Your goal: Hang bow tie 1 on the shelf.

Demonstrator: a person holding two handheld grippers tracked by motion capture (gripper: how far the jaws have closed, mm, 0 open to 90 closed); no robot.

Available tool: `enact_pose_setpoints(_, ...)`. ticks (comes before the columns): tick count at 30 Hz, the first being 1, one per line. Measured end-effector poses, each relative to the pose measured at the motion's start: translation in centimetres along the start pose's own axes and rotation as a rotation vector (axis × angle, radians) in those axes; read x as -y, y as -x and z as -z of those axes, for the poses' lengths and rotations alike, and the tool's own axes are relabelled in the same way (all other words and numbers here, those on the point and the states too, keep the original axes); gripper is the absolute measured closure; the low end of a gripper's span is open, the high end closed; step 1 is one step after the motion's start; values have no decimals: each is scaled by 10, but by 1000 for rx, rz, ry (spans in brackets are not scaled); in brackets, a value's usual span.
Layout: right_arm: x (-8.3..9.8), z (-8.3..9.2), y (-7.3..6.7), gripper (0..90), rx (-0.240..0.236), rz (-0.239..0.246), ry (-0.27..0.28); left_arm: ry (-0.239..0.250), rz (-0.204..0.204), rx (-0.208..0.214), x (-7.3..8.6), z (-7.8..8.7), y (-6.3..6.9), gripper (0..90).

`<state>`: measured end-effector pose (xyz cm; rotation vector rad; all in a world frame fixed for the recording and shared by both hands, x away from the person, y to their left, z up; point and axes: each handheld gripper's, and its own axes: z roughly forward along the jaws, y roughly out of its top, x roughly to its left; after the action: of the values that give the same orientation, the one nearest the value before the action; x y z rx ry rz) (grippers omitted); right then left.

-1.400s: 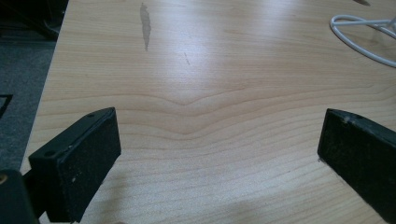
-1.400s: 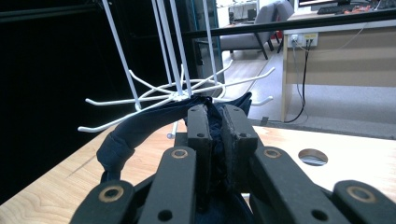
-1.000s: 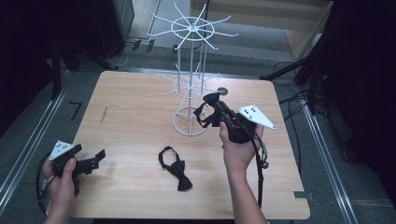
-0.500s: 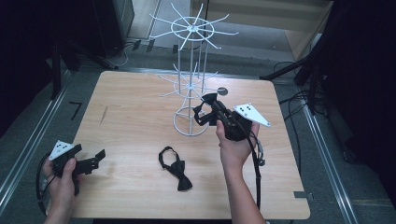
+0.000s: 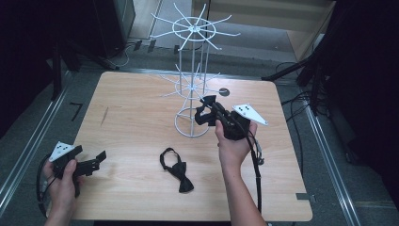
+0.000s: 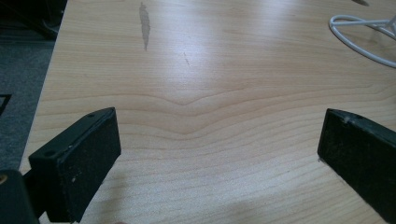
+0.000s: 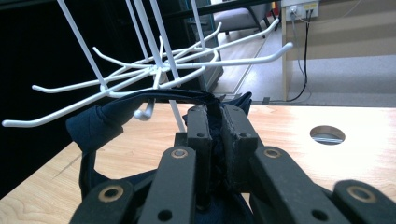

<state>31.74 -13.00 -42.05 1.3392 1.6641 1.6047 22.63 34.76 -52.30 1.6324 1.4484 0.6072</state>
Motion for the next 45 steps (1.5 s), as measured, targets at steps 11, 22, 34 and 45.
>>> enact_pose_setpoints(11,9,-14,4,833,17,-27,-11,-1,0,1,0,0,0,0)
enact_pose_setpoints(22,18,-25,10,823,-26,-75,-9,-1,-2,2,0,0,0,0)
enact_pose_setpoints(34,28,-26,14,785,-53,-31,-28,-2,-1,3,0,0,0,0)
enact_pose_setpoints(45,36,-24,17,606,-34,-8,-27,-2,-3,3,0,0,0,0)
